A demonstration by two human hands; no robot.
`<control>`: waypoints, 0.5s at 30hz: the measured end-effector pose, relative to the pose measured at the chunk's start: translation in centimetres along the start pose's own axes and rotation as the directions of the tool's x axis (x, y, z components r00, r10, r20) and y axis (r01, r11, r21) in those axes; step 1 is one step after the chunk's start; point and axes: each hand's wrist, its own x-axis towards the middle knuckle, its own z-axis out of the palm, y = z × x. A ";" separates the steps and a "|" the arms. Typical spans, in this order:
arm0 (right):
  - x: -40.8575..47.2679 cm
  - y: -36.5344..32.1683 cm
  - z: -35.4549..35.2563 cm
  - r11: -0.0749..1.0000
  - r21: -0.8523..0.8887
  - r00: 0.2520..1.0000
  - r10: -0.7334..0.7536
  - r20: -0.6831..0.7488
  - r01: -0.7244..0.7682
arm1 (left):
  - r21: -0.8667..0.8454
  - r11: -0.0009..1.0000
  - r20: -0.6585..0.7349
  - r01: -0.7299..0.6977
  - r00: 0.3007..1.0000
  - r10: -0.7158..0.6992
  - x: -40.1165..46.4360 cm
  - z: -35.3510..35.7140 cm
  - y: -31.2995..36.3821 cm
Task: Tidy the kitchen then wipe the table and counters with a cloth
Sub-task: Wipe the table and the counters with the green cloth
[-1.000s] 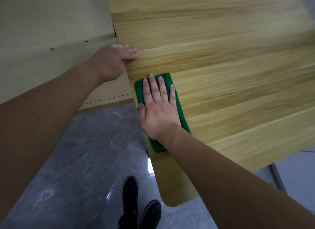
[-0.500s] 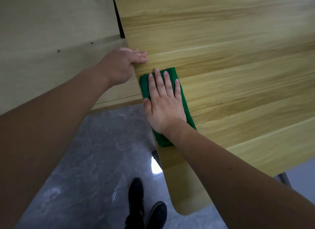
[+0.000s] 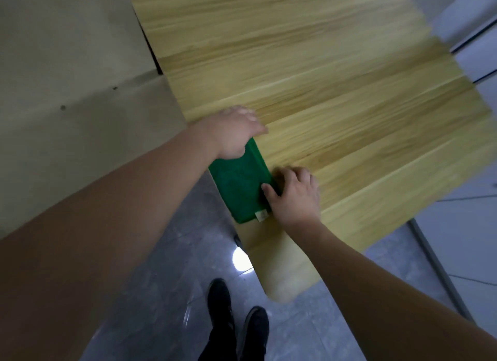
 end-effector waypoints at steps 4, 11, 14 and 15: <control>-0.4 -1.0 -0.5 0.991 0.115 0.992 0.059 0.114 -0.073 | 0.137 0.986 0.184 -0.091 0.981 0.065 0.9 -0.1 1.1; 0.5 -2.3 -1.8 0.963 0.213 0.957 0.104 0.271 -0.165 | 0.313 0.940 0.223 -0.136 0.972 0.066 1.7 -1.2 1.6; -0.3 -2.1 -2.8 0.945 0.285 0.965 0.087 0.248 -0.158 | 0.334 0.935 0.263 -0.118 0.964 0.027 1.7 -2.3 2.1; -0.6 -1.8 -3.2 0.947 0.288 0.969 0.075 0.237 -0.144 | 0.331 0.938 0.269 -0.105 0.963 0.013 1.6 -2.9 2.5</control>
